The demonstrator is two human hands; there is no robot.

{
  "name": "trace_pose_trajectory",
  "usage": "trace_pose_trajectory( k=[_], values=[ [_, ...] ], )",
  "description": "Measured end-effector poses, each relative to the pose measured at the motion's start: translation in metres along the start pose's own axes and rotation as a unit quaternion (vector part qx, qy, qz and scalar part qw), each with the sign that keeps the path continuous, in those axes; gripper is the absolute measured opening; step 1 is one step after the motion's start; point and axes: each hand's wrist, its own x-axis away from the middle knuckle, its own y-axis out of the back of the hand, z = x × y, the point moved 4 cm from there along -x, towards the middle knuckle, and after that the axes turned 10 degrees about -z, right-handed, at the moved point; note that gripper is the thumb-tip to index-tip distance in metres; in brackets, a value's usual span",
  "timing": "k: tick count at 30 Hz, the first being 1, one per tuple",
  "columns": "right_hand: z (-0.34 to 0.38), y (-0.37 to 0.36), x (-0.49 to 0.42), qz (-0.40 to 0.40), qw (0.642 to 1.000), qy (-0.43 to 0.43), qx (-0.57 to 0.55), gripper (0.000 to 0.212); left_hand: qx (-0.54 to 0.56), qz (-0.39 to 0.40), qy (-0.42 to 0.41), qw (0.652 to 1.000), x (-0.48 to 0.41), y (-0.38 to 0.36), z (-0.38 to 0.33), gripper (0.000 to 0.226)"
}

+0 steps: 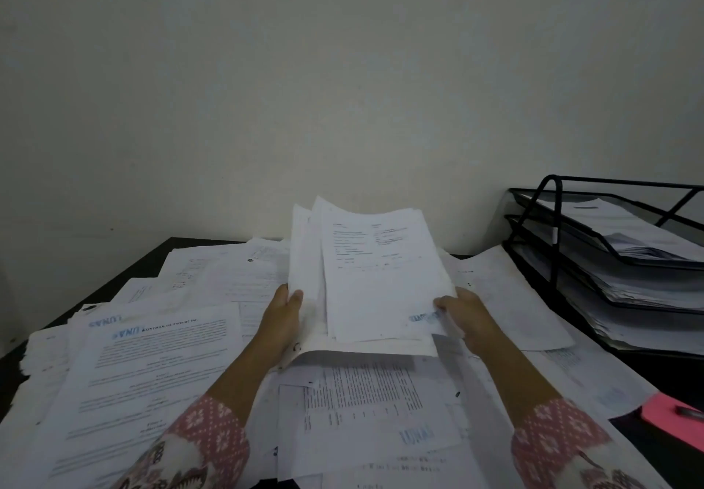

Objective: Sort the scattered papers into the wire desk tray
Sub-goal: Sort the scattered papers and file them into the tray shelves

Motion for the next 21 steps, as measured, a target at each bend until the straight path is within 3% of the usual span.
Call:
trace_pose_trajectory(
  k=[5,12,21],
  values=[
    [-0.002,-0.013,0.009,0.062,0.998,0.004,0.002,0.036,0.029,0.019,-0.035,0.999,0.011,-0.015,-0.011,0.058],
    [0.027,-0.003,0.018,0.04,0.985,0.133,-0.1,0.059,0.022,0.005,-0.121,0.992,0.02,-0.021,-0.031,0.054],
    [0.063,0.009,0.032,-0.001,0.966,0.236,-0.101,0.019,0.067,-0.013,-0.125,0.99,0.016,-0.025,-0.059,0.051]
  ],
)
